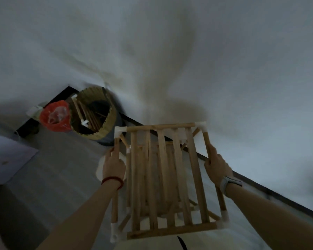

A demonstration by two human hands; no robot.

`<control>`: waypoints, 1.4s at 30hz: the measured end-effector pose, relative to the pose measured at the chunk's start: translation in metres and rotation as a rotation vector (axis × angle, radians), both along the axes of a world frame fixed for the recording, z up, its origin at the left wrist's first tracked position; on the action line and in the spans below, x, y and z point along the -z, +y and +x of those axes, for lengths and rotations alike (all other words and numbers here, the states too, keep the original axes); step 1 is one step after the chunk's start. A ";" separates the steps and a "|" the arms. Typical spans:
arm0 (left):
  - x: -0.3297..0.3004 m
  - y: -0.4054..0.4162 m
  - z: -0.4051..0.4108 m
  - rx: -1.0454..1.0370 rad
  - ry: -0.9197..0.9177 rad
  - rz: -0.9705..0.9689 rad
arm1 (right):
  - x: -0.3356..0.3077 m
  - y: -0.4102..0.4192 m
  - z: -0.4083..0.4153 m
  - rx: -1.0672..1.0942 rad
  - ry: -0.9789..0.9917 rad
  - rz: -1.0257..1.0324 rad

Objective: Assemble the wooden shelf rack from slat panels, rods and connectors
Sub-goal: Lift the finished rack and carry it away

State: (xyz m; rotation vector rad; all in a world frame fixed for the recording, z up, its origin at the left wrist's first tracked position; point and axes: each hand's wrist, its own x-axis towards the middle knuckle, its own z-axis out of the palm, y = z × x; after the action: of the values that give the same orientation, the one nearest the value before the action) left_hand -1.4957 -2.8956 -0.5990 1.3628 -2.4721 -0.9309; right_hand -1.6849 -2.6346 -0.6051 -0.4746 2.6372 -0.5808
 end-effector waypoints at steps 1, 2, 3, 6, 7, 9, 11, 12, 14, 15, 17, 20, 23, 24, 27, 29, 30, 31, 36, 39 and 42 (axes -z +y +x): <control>0.001 -0.007 -0.011 0.034 0.000 -0.011 | 0.003 -0.003 -0.002 0.024 -0.012 0.002; 0.005 -0.017 -0.028 0.086 -0.010 -0.009 | 0.007 -0.006 -0.009 0.079 -0.037 -0.007; 0.009 -0.024 -0.041 0.132 -0.024 -0.014 | 0.011 -0.010 -0.012 0.120 -0.051 -0.014; 0.022 -0.042 -0.085 0.253 -0.068 0.018 | 0.024 -0.014 -0.019 0.228 -0.049 -0.022; 0.028 -0.045 -0.099 0.291 -0.074 0.042 | 0.031 -0.013 -0.021 0.262 -0.040 -0.003; 0.043 -0.048 -0.126 0.358 -0.078 0.104 | 0.044 -0.010 -0.025 0.344 -0.041 0.048; 0.060 -0.049 -0.149 0.445 -0.092 0.114 | 0.057 -0.006 -0.025 0.443 -0.037 0.082; 0.071 -0.046 -0.160 0.487 -0.098 0.124 | 0.066 -0.002 -0.025 0.490 -0.045 0.097; 0.098 -0.039 -0.181 0.581 -0.110 0.132 | 0.086 0.007 -0.032 0.558 -0.048 0.116; 0.109 -0.035 -0.187 0.611 -0.117 0.132 | 0.096 0.012 -0.033 0.565 -0.047 0.134; 0.137 -0.025 -0.202 0.653 -0.116 0.150 | 0.119 0.022 -0.037 0.605 -0.066 0.161; 0.173 -0.011 -0.220 0.703 -0.119 0.152 | 0.149 0.035 -0.045 0.665 -0.090 0.192; 0.202 0.012 -0.243 0.708 -0.115 0.162 | 0.178 0.053 -0.056 0.734 -0.129 0.206; 0.212 0.026 -0.252 0.697 -0.092 0.179 | 0.188 0.064 -0.061 0.769 -0.125 0.209; 0.220 0.055 -0.273 0.685 -0.008 0.128 | 0.201 0.086 -0.072 0.830 -0.095 0.203; 0.221 0.065 -0.282 0.706 0.002 0.105 | 0.203 0.096 -0.072 0.836 -0.089 0.208; 0.220 0.067 -0.284 0.722 -0.002 0.109 | 0.204 0.099 -0.071 0.836 -0.083 0.213; 0.219 0.068 -0.285 0.741 -0.010 0.114 | 0.204 0.102 -0.070 0.836 -0.077 0.212; 0.218 0.081 -0.293 0.776 -0.050 0.105 | 0.197 0.117 -0.088 0.842 -0.060 0.195; 0.219 0.088 -0.293 0.807 -0.062 0.109 | 0.195 0.124 -0.095 0.831 -0.067 0.221; 0.226 0.090 -0.289 0.934 -0.192 0.029 | 0.196 0.127 -0.096 0.827 -0.123 0.240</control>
State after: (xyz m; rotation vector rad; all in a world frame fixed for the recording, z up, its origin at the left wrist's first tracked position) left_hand -1.7843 -2.8053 -0.8246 0.2205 -3.2861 -0.9894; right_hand -1.7812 -2.5081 -0.8014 0.7357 2.6530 -0.4778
